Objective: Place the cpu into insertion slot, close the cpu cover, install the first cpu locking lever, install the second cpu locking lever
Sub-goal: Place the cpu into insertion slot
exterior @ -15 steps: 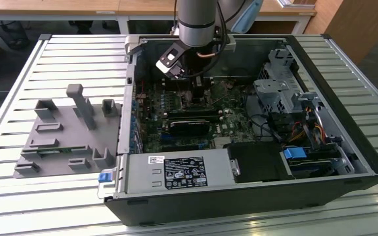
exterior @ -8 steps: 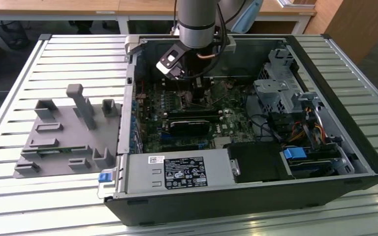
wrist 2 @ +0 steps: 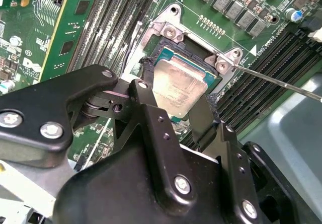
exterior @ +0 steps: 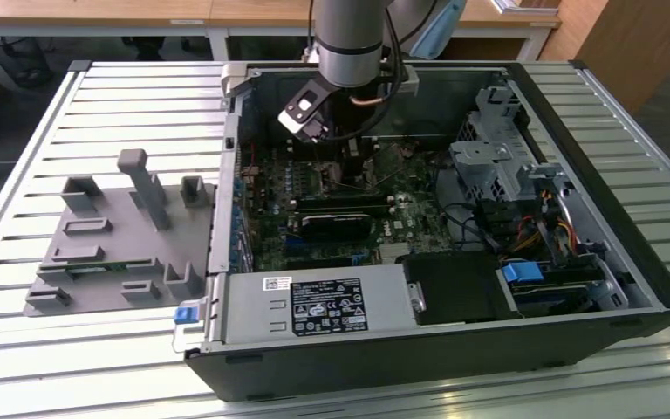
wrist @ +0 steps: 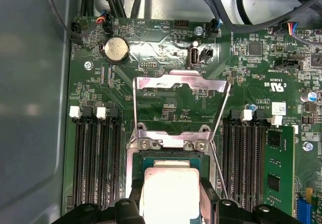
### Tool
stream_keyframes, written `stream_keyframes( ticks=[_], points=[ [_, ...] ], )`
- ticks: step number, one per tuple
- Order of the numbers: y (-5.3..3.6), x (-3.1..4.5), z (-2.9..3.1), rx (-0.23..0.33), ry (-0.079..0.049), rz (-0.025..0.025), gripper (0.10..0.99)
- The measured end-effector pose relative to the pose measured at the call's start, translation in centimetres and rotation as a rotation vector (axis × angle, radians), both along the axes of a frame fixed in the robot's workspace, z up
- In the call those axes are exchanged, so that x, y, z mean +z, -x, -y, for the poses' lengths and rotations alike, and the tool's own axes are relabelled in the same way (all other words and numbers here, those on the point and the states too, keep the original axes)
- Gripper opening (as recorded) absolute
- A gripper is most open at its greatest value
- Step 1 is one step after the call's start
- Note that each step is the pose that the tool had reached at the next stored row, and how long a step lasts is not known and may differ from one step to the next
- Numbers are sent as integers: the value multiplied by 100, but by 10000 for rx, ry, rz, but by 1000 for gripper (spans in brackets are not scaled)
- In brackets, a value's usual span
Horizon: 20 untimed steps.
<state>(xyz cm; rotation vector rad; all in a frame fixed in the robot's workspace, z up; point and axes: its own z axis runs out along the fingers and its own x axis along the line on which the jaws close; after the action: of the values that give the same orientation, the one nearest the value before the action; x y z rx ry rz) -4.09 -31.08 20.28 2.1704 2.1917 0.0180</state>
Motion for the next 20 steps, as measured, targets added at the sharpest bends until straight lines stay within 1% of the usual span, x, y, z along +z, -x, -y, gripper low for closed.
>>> stream_keyframes(
  ticks=[14, 20],
  points=[
    [-1, -65, 0, 1, 2, 0, 525],
    [0, -75, 0, 1, 1, -1, 525]
  ],
)
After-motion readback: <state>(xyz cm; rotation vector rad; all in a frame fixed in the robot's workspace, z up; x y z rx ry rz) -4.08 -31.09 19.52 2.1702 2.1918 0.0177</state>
